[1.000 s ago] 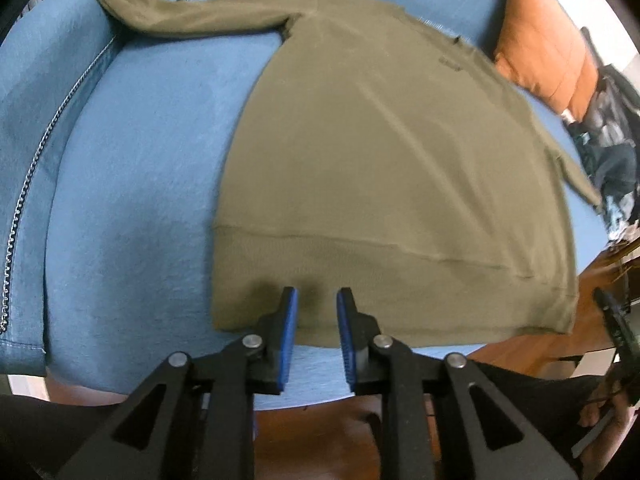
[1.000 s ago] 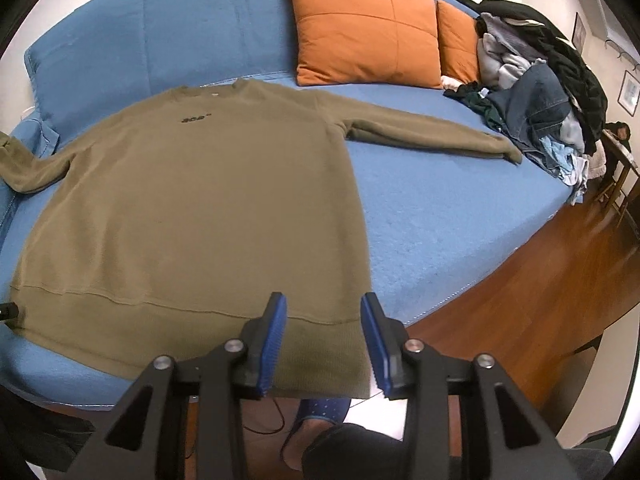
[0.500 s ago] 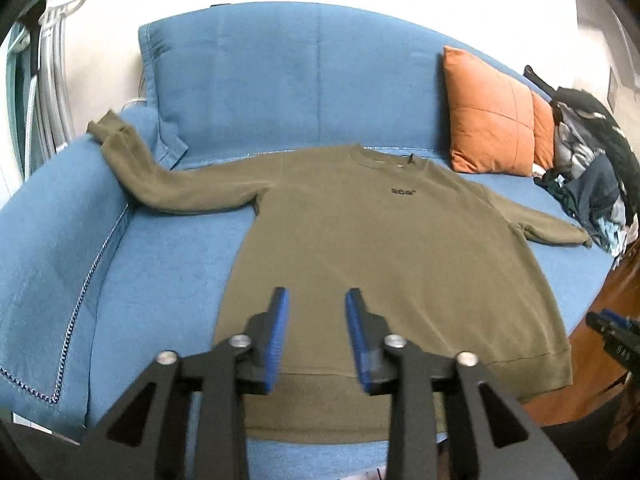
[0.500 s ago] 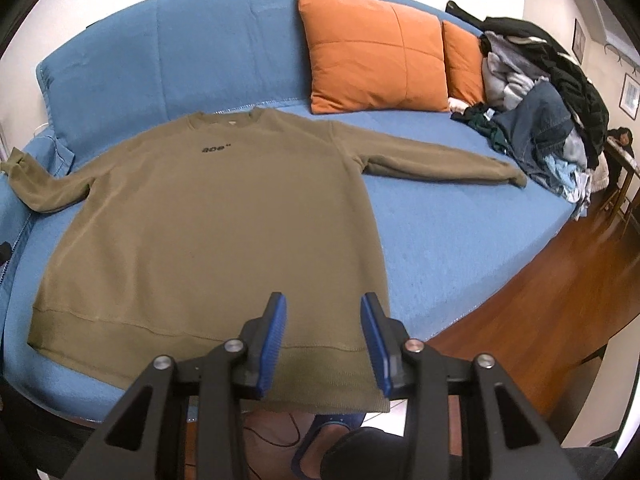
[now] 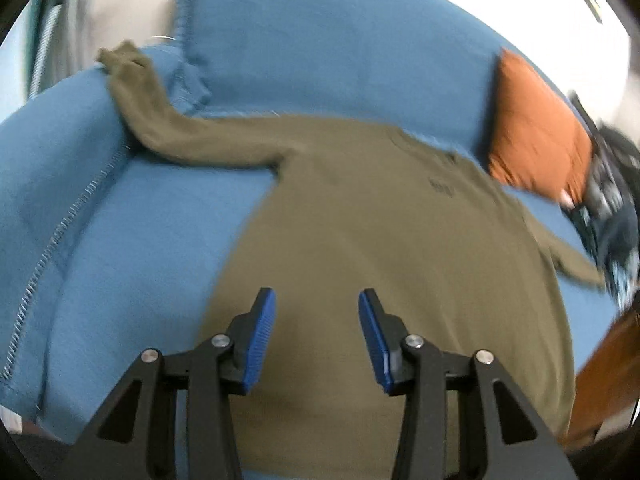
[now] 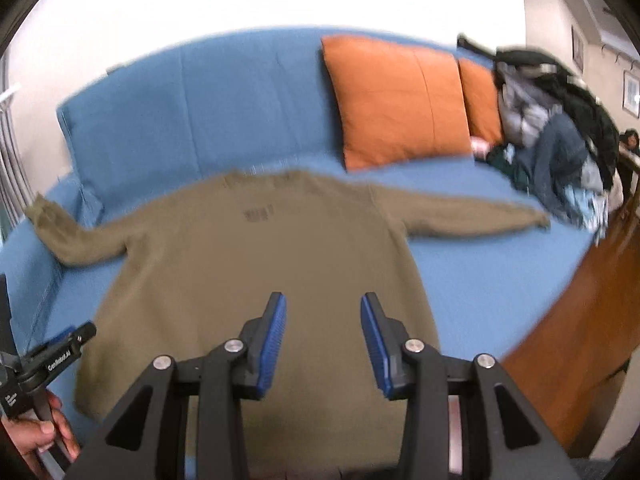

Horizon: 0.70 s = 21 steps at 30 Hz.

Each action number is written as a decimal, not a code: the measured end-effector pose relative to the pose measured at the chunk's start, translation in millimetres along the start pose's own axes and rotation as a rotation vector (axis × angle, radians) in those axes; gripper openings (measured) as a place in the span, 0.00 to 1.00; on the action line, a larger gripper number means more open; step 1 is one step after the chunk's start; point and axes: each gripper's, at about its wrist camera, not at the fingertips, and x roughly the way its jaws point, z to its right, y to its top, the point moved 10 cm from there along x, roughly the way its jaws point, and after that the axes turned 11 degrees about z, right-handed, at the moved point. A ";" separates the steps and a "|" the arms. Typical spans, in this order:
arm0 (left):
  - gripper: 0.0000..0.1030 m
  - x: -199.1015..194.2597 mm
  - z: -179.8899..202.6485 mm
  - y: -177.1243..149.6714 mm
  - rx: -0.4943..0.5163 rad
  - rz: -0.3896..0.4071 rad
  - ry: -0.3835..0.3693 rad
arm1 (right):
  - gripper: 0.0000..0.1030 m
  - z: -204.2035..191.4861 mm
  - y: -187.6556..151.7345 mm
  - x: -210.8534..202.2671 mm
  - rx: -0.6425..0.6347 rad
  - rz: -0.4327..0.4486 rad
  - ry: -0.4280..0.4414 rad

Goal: Fold clothes

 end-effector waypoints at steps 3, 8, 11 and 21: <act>0.41 8.6 -20.3 50.1 -0.018 0.097 0.080 | 0.46 -31.1 39.2 17.3 -0.060 0.089 0.029; 0.41 54.4 -91.4 165.8 -0.148 0.232 0.307 | 0.46 -83.0 94.8 94.9 0.018 0.031 0.172; 0.41 82.2 -151.3 212.2 -0.288 0.292 0.459 | 0.46 -112.5 118.1 138.1 0.053 -0.008 0.254; 0.41 116.6 -257.7 222.4 -0.442 0.376 0.486 | 0.18 -176.2 63.5 225.7 -0.030 -0.152 0.399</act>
